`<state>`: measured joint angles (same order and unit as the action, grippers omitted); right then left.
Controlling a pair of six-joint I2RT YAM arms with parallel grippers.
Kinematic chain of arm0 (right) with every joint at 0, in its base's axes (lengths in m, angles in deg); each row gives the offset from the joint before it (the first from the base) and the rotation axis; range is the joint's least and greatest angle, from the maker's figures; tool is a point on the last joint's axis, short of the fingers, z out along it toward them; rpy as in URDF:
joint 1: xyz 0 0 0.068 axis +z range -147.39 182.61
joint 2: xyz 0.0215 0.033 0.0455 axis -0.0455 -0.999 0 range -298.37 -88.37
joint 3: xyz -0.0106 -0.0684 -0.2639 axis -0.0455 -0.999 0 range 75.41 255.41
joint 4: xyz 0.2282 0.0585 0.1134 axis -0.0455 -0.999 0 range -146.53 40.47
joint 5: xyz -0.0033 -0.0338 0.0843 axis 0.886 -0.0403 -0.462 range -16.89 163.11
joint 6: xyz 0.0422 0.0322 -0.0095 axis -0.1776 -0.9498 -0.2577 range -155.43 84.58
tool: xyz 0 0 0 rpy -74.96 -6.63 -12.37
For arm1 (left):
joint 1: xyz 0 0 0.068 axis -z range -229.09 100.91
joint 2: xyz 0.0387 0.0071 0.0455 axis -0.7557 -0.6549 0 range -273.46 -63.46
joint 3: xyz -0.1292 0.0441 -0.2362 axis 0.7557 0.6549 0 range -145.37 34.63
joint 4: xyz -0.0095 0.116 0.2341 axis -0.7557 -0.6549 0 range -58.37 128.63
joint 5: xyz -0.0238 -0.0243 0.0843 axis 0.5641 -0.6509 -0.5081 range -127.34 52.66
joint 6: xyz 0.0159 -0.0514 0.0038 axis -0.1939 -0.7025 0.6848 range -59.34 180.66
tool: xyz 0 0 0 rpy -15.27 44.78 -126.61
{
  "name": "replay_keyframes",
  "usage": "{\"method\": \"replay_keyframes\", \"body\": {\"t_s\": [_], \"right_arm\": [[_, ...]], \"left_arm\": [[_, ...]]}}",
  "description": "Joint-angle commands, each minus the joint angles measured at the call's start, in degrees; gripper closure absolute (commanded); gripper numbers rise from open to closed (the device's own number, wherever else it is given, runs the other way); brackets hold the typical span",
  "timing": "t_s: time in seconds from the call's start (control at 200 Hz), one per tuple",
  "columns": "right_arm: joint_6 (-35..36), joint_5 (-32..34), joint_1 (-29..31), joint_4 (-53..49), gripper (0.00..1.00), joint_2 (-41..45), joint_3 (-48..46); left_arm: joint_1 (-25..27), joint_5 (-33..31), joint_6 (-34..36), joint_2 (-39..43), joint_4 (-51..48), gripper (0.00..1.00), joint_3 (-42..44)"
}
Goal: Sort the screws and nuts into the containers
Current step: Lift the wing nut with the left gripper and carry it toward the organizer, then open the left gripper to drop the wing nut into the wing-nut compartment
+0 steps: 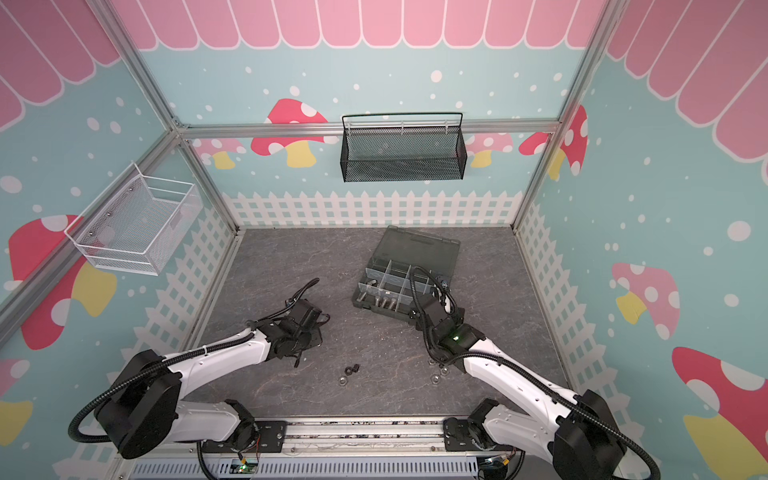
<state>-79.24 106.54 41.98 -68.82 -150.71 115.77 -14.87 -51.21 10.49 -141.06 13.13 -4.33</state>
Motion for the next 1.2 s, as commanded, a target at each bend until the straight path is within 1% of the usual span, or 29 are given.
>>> {"method": "replay_keyframes", "body": {"t_s": [0.0, 0.155, 0.31, 0.45, 0.73, 0.911, 1.066, 1.196], "right_arm": [[-0.85, 0.47, -0.09, -0.18, 0.02, -1.18, 0.88], [-0.75, -0.13, -0.09, 0.07, 0.02, -2.83, 1.73], [-0.38, -0.73, -0.09, 0.01, 0.02, -4.03, 2.61], [-0.37, -0.50, -0.07, -0.38, 0.02, -4.02, 3.00], [-0.35, -0.61, -0.09, -0.36, 0.02, -3.34, 2.82], [-0.51, -1.04, -0.09, -0.50, 0.02, -3.40, 2.56], [0.03, -1.16, -0.09, -0.66, 0.02, -2.72, 2.45], [0.49, -0.89, -0.09, -0.56, 0.02, -1.91, 2.38]], "left_arm": [[-0.10, -0.54, 1.87, 0.00, 0.25, 0.87, -5.28], [0.28, 0.79, 3.83, -4.59, 1.59, 0.87, -12.45], [0.89, 2.75, 5.89, -11.94, 2.48, 0.89, -21.07], [1.85, 2.91, 7.16, -18.44, 2.84, 0.89, -28.30], [1.90, 5.21, 8.41, -31.15, 3.33, 0.90, -42.98], [1.83, 6.82, 8.16, -38.60, 1.92, 0.89, -52.10], [1.76, 6.45, 8.31, -43.24, -0.34, 0.89, -57.91], [1.64, 6.21, 8.28, -45.08, -1.23, 0.86, -59.91]]}}
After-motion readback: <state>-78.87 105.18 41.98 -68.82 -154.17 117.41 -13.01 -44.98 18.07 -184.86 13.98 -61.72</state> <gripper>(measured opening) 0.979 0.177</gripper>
